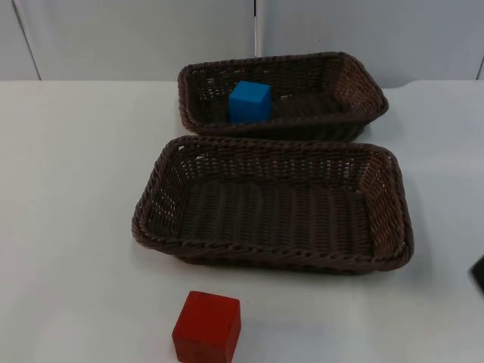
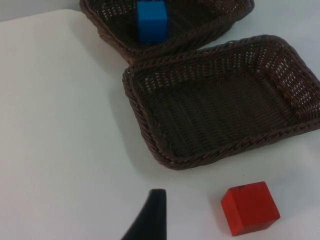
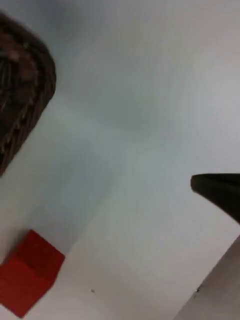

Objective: Pick up one cube with the left hand and place it into the upper basket. Pick up one cube with the right hand and place it into the lower basket.

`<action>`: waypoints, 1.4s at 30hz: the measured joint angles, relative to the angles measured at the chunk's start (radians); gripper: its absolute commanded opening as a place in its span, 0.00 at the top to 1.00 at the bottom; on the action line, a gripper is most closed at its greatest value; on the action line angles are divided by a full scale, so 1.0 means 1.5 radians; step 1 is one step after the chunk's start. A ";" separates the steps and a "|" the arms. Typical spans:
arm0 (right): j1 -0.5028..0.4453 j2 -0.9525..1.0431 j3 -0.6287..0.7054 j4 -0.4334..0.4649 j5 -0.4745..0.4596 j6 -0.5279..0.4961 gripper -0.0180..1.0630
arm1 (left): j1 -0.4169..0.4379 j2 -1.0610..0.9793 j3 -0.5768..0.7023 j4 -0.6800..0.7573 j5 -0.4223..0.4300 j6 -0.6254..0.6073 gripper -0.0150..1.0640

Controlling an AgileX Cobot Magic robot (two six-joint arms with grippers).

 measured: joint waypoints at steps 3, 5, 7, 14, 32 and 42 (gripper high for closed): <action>0.056 0.028 -0.001 0.000 -0.036 0.000 0.01 | 0.000 0.000 0.000 0.000 0.000 0.000 0.17; 0.101 0.062 -0.014 -0.001 -0.056 -0.002 0.01 | 0.000 0.000 0.000 0.000 0.000 0.000 0.17; 0.143 0.106 -0.040 -0.013 -0.057 -0.002 0.01 | 0.000 0.000 0.000 0.000 0.000 0.000 0.17; 0.229 0.235 -0.151 -0.054 -0.062 -0.002 0.01 | 0.000 0.000 0.000 0.000 0.000 0.000 0.17; 0.362 0.497 -0.396 -0.200 -0.028 -0.002 0.01 | 0.000 0.000 0.000 0.000 0.000 0.000 0.17; 0.370 0.582 -0.411 -0.251 -0.097 -0.002 0.01 | 0.000 0.000 0.000 0.000 0.000 0.000 0.17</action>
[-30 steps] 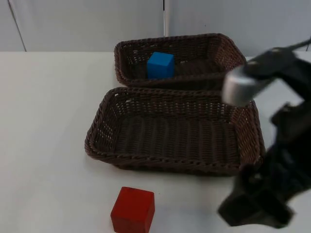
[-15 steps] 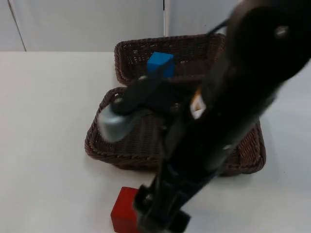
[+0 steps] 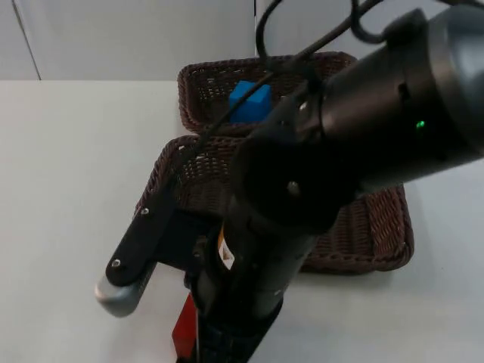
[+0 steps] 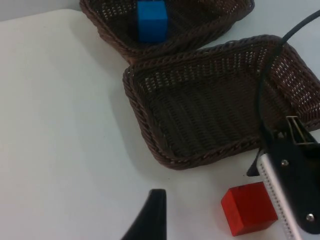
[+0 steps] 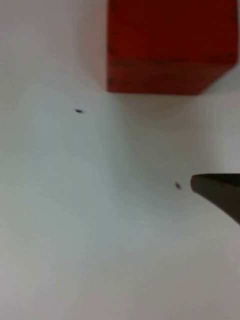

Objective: Pick up one cube with the left hand and place it into the upper basket. Pick up one cube with the right hand and place it into the lower basket.

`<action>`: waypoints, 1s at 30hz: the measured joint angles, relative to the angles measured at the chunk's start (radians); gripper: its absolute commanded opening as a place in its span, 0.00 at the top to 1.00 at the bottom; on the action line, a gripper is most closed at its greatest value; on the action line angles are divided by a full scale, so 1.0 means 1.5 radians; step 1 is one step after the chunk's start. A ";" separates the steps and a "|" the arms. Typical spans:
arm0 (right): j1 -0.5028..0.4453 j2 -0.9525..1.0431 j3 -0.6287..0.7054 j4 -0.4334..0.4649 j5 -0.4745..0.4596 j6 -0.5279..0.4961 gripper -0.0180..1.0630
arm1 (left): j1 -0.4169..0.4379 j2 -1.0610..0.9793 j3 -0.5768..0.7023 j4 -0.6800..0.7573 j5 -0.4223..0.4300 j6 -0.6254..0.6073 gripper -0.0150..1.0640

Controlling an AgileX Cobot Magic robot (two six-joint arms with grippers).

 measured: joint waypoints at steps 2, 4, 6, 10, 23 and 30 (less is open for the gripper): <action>0.000 0.004 0.000 -0.003 -0.013 0.000 0.01 | 0.000 0.000 0.000 0.000 0.000 0.000 0.17; 0.000 0.012 0.000 -0.009 -0.038 0.000 0.01 | 0.000 0.000 0.000 0.000 0.000 0.000 0.17; 0.000 0.016 0.000 -0.014 -0.059 0.000 0.01 | 0.000 0.000 0.000 0.000 0.000 0.000 0.17; 0.000 0.022 0.000 -0.022 -0.076 0.000 0.01 | 0.000 0.000 0.000 0.000 0.000 0.000 0.17; 0.000 0.045 0.000 -0.031 -0.089 0.000 0.10 | 0.000 0.000 0.000 0.000 0.000 0.001 0.17; 0.000 0.050 0.000 -0.041 -0.081 0.000 0.48 | 0.000 0.000 0.000 0.000 0.000 0.001 0.17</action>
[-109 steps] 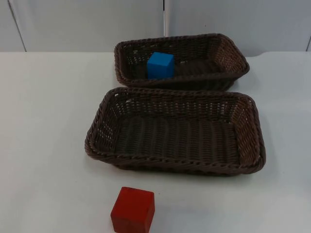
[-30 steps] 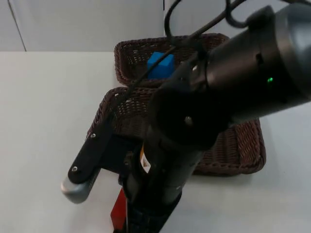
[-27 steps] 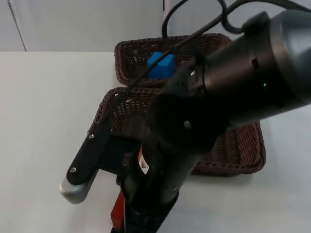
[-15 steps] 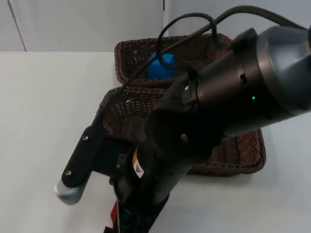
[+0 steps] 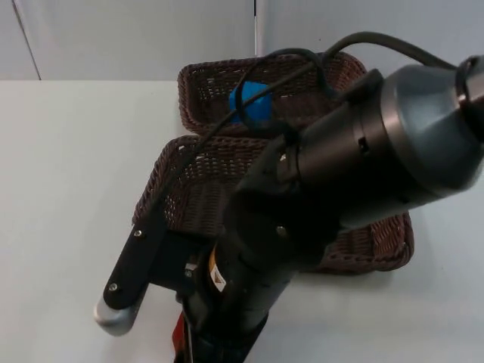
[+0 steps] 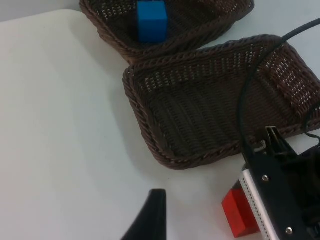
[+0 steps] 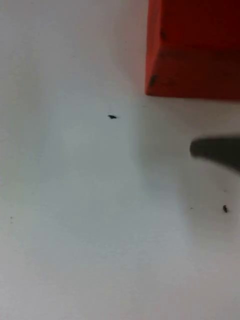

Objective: Pick up one cube with the left hand and place it into the upper basket. Pick up one cube with the right hand and place it into the lower basket.

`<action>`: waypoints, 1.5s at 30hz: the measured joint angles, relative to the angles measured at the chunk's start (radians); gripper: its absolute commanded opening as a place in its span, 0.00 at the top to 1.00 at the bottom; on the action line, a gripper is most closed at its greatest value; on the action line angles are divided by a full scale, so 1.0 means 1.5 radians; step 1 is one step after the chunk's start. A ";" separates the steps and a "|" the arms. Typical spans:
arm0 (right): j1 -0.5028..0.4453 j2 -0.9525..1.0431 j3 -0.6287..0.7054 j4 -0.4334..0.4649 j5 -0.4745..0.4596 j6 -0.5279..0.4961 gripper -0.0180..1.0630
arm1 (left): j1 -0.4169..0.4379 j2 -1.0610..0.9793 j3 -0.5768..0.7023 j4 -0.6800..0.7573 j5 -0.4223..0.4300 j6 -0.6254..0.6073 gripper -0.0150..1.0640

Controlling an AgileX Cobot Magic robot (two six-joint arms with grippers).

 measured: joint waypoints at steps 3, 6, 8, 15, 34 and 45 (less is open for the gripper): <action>0.000 -0.001 0.000 -0.006 0.006 0.000 0.78 | 0.000 0.000 0.000 0.000 0.000 0.000 0.17; 0.000 -0.008 0.000 -0.008 0.025 0.000 0.99 | 0.000 0.000 0.000 0.000 0.000 0.000 0.17; 0.000 -0.014 0.000 -0.009 0.037 0.000 0.98 | 0.000 0.000 0.000 0.000 0.000 0.000 0.17; 0.000 -0.102 0.000 -0.006 0.095 0.000 0.98 | 0.000 0.000 0.000 0.000 0.000 0.000 0.17; 0.000 -0.230 0.000 -0.004 0.126 0.032 0.98 | 0.000 -0.015 0.000 0.000 0.001 0.000 0.17; 0.000 -0.230 0.000 -0.004 0.128 0.085 0.98 | 0.000 -0.105 0.017 0.010 -0.005 0.000 0.17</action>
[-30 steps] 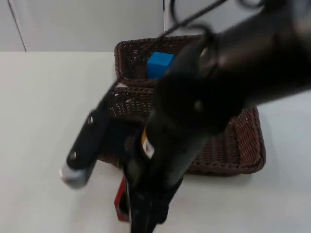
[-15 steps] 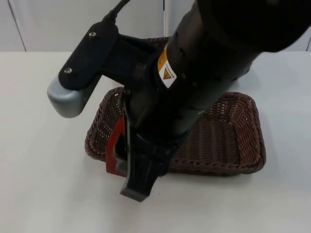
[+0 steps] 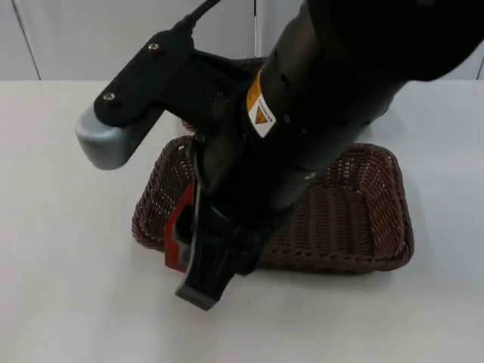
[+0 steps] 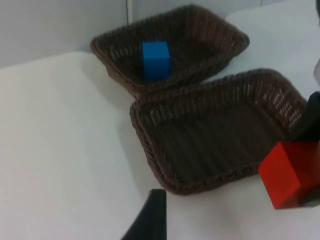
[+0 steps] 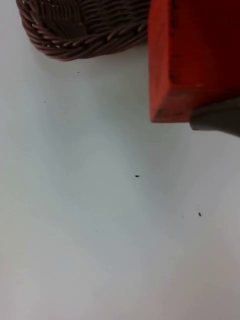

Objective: Pick up one cube with the left hand and place it into the upper basket. Pick up one cube with the right hand and place it into the lower basket.

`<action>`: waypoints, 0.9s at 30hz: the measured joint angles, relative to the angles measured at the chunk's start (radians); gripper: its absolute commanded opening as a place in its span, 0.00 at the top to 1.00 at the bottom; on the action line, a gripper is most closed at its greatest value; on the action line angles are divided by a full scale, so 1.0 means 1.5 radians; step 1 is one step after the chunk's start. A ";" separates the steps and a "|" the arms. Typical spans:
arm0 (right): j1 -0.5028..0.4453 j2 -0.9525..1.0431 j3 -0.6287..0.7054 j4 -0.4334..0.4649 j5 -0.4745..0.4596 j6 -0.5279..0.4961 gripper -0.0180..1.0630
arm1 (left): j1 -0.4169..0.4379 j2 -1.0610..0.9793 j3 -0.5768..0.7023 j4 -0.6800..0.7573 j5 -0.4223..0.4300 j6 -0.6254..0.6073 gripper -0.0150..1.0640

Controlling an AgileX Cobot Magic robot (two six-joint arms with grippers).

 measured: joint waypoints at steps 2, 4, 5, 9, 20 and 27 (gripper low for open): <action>0.000 0.000 0.000 0.000 0.000 0.003 0.98 | 0.000 -0.012 0.000 0.001 0.000 0.000 0.17; 0.000 0.000 0.000 0.000 0.000 0.009 0.98 | 0.000 -0.030 0.000 0.007 -0.001 0.000 0.17; -0.001 0.000 0.000 0.000 0.000 0.017 0.98 | 0.000 -0.035 0.000 0.008 -0.001 0.000 0.17; -0.020 0.000 0.000 0.000 0.000 0.041 0.98 | 0.000 -0.040 0.000 0.009 -0.001 0.000 0.17; -0.081 0.000 0.000 0.000 0.000 0.063 0.98 | 0.000 -0.041 0.000 0.011 -0.001 -0.001 0.17; -0.146 0.000 0.000 0.000 0.004 0.089 0.98 | 0.000 -0.041 0.000 0.011 -0.001 -0.002 0.17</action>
